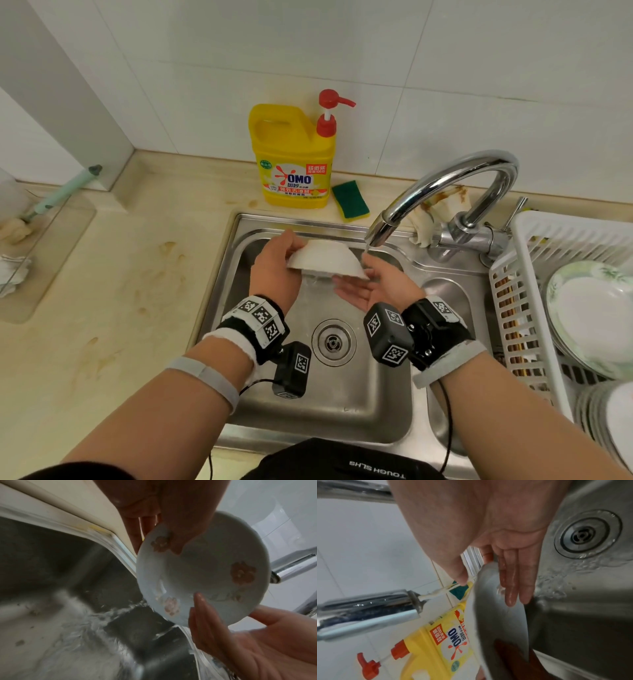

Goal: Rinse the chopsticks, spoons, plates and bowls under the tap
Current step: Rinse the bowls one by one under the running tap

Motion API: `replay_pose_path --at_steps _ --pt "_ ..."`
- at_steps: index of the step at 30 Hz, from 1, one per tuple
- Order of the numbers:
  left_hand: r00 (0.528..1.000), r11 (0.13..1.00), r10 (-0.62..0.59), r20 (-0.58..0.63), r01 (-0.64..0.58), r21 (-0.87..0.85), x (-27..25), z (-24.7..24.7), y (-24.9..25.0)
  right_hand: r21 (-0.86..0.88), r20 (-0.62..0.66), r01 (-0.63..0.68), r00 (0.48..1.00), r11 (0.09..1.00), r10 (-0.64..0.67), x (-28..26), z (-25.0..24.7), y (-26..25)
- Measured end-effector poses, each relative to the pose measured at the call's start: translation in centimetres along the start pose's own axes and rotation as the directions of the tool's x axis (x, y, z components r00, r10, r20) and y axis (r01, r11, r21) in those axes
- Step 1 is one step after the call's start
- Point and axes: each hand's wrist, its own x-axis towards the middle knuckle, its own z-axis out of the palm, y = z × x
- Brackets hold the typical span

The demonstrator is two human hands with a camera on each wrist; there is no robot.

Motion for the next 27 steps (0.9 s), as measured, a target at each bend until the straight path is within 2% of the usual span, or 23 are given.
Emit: replay_pose_path --at_steps 4,6,9,11,13,15,17,20,21,22,24,27 --pt "0.999 0.993 0.032 0.012 -0.031 -0.112 -0.2 0.7 -0.4 0.218 0.002 0.052 0.999 0.974 -0.054 0.9 -0.1 0.4" --pt "0.998 0.988 0.005 0.056 0.003 -0.156 -0.2 0.9 -0.5 0.242 -0.052 0.131 0.991 0.961 -0.122 1.4 -0.5 0.4" --pt "0.988 0.971 -0.101 0.115 0.123 -0.207 -0.2 1.1 -0.9 0.171 -0.097 0.221 0.973 0.960 -0.207 1.6 -1.3 0.0" --pt "0.958 0.929 -0.196 0.208 0.249 -0.274 -0.2 1.3 -1.0 0.158 -0.069 0.230 0.973 0.960 -0.222 1.5 -1.8 -0.2" --pt "0.911 0.829 -0.258 0.321 0.379 -0.410 -0.2 1.6 -0.5 0.136 -0.027 0.229 0.973 0.964 -0.227 1.4 -2.1 -0.2" --pt "0.868 0.693 -0.303 0.394 0.485 -0.533 -0.2 1.6 0.2 0.077 0.018 0.234 0.972 0.969 -0.236 1.1 -2.3 -0.5" --pt "0.831 0.571 -0.319 0.455 0.552 -0.608 -0.1 1.4 0.9 -0.012 0.063 0.251 0.966 0.968 -0.250 0.8 -2.5 -1.0" --pt "0.782 0.379 -0.341 0.522 0.623 -0.684 0.1 1.4 1.1 -0.116 0.048 0.289 0.957 0.950 -0.285 0.4 -2.5 -1.3" --pt "0.767 0.343 -0.367 0.527 0.638 -0.689 0.1 1.5 1.0 -0.157 0.029 0.290 0.957 0.944 -0.289 0.2 -2.4 -1.2" --pt "0.761 0.343 -0.385 0.522 0.643 -0.684 0.1 1.7 1.0 -0.200 0.005 0.285 0.957 0.937 -0.290 0.0 -2.2 -1.1" --pt "0.771 0.410 -0.385 0.508 0.636 -0.654 0.2 2.1 0.7 -0.289 -0.023 0.282 0.953 0.915 -0.301 -0.1 -2.0 -1.0" --pt "0.770 0.441 -0.381 0.512 0.638 -0.631 0.2 2.7 0.5 -0.463 0.019 0.332 0.931 0.822 -0.365 0.5 -2.0 -1.0"
